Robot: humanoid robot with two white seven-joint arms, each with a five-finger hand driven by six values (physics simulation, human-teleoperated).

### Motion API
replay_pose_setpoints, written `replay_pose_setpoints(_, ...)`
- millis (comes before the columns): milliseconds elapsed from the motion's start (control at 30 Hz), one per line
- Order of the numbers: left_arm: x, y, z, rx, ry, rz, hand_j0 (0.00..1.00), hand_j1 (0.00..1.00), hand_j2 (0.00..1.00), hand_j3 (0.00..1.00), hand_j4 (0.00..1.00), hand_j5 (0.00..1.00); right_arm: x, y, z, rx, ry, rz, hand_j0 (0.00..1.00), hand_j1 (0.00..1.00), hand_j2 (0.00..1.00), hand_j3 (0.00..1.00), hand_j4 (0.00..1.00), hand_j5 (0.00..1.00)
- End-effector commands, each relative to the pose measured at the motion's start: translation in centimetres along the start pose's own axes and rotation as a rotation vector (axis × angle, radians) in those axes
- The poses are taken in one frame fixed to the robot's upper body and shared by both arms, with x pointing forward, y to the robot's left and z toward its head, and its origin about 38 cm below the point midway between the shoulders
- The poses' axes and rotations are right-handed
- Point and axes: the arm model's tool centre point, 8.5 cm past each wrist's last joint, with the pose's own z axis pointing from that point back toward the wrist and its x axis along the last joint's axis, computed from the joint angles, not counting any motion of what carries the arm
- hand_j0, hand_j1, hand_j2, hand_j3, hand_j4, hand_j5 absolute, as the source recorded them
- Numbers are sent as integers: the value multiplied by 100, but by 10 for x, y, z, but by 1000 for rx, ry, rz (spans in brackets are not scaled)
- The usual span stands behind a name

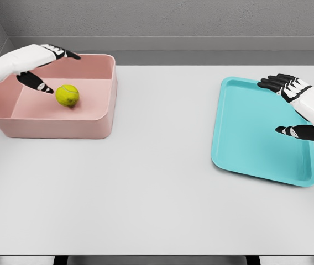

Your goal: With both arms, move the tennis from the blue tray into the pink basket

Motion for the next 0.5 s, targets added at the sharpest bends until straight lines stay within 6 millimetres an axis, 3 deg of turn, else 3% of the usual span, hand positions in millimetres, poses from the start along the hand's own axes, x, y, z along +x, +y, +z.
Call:
replay_pose_setpoints(0,-5,6,10,14,16,3,100,100,100,100,100,100,0,-1,0,-4,0,-5,100,100,100,100,100,100)
replay_pose_setpoints(300,-34,17,67,10,115,-8,100,100,100,100,100,100,0,-1,0,-5,1,-6,100,100,100,100,100,100)
replay_pose_setpoints(467,-24,14,68,-3,85,-24,100,100,100,100,100,100,0,0,0,-3,1,-5,100,100,100,100,100,100)
